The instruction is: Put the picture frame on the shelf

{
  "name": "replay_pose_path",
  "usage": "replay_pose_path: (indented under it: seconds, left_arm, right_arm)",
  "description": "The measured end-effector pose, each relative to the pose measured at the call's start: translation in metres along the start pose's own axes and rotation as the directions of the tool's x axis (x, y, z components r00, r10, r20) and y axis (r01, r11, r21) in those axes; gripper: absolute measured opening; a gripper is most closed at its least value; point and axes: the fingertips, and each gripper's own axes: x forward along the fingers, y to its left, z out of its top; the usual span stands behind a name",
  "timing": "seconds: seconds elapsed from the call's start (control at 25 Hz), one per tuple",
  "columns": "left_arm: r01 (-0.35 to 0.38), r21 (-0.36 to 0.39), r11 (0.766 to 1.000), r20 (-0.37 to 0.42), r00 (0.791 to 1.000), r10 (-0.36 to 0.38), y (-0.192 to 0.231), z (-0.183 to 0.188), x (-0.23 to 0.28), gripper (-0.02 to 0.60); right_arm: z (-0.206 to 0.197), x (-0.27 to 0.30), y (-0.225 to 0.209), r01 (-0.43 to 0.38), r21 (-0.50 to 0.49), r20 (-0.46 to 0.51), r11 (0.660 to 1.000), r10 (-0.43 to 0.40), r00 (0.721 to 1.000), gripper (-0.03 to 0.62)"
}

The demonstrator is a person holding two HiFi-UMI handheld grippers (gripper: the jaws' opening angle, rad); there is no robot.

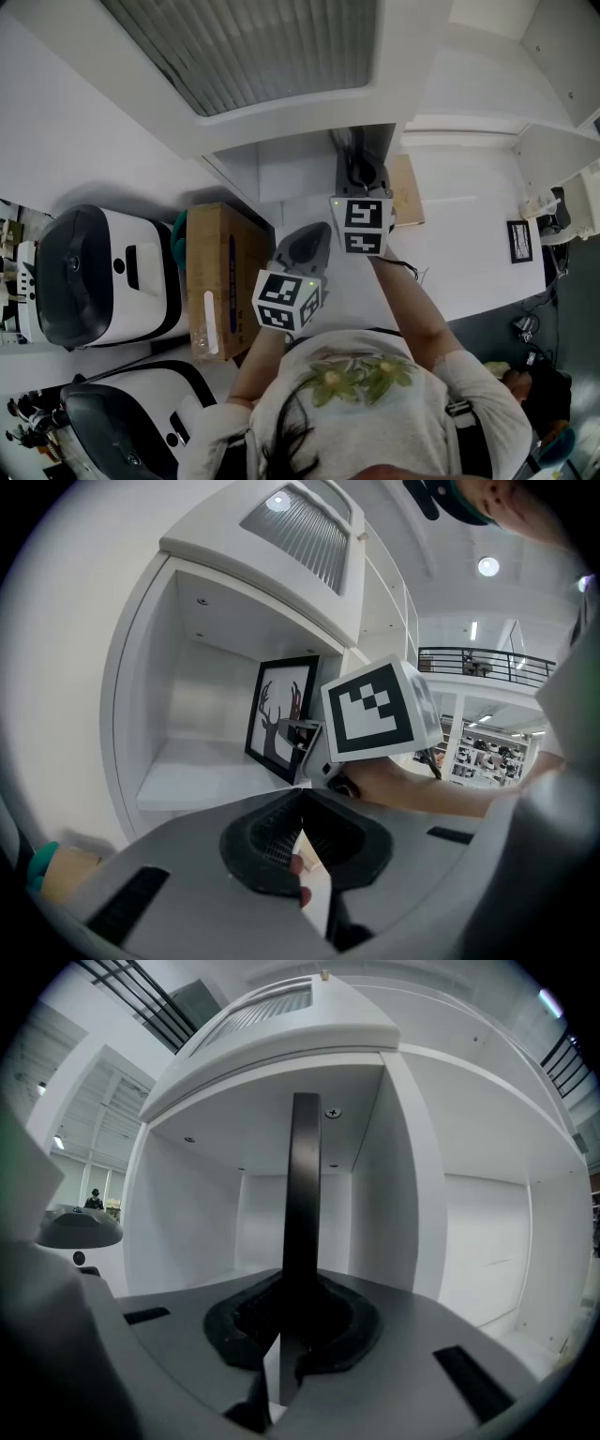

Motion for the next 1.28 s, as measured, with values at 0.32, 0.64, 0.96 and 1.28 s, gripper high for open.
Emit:
replay_pose_path:
  seconds: [0.32,0.64,0.96,1.28]
  left_arm:
    - [-0.002,-0.001,1.0,0.001,1.0,0.002,0.001,0.001,-0.001,0.028]
    - [0.001,-0.003,1.0,0.006,1.0,-0.001,0.001,0.001,-0.003,0.028]
    - [0.002,0.005,1.0,0.015,1.0,-0.002,-0.003,0.004,-0.007,0.028]
    - [-0.002,0.014,1.0,0.033,0.999,0.002,-0.007,0.008,-0.014,0.028]
  right_arm:
    - [0.0,0.003,0.001,-0.013,0.025,-0.007,1.0,0.014,1.0,0.04]
    - [0.002,-0.004,0.004,-0.031,0.016,0.006,0.999,0.031,1.0,0.04]
    - [0.003,-0.019,0.009,-0.049,-0.01,0.007,0.999,0.049,0.999,0.129]
    - [0.001,-0.052,0.003,-0.032,-0.018,0.006,0.999,0.032,0.999,0.147]
